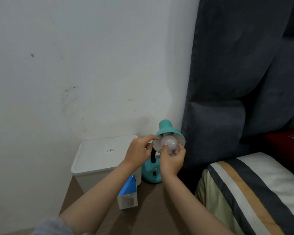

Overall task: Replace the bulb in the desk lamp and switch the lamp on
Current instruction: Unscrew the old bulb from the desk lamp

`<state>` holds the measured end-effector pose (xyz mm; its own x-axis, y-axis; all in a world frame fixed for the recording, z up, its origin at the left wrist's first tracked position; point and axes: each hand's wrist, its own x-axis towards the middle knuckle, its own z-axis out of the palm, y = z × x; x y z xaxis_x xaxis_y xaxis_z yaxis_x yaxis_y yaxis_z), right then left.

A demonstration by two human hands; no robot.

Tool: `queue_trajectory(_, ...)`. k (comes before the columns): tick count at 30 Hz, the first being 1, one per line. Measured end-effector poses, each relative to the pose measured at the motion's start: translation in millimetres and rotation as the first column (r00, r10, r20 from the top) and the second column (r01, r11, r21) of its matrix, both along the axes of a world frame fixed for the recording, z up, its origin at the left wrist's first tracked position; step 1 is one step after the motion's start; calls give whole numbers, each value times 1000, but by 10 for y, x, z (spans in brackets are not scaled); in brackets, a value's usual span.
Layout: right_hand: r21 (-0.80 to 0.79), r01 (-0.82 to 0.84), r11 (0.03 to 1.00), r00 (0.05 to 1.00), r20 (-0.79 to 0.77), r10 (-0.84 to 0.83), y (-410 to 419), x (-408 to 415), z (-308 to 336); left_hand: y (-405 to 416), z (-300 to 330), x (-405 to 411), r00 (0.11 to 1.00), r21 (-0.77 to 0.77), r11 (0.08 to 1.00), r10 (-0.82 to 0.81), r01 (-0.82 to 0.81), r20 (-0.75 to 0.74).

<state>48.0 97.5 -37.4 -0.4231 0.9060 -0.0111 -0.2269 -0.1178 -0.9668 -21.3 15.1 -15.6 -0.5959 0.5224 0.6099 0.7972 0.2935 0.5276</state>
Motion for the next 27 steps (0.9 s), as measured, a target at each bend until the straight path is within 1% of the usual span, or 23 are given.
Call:
queue_trajectory(4, 108, -8, 994, 999, 54, 2, 49, 1, 30, -24, 2, 3, 1000, 3, 1000, 3, -3, -12)
queue_trajectory(7, 142, -13, 990, 998, 57, 4, 39, 8, 1, -18, -3, 3, 1000, 3, 1000, 5, -5, -9)
queue_trajectory(14, 30, 23, 999, 999, 22, -24, -24, -23, 17, -13, 7, 20, 1000, 0, 1000, 7, -7, -1)
queue_trajectory(17, 59, 9, 998, 999, 31, -11, -26, -14, 64, -8, 12, 15, 1000, 9, 1000, 20, -20, 13)
queue_trajectory(20, 133, -6, 991, 999, 46, 0, 4, -16, 56, -1, 7, 17, 1000, 6, 1000, 19, -19, 17)
queue_trajectory(23, 147, -8, 989, 1000, 23, 4, -10, -17, 67, 6, 3, 6, 999, 9, 1000, 25, -26, 34)
queue_trajectory(27, 38, 21, 999, 999, -43, -20, -23, -7, 107, 7, 8, 18, 999, 14, 999, 34, -34, 40)
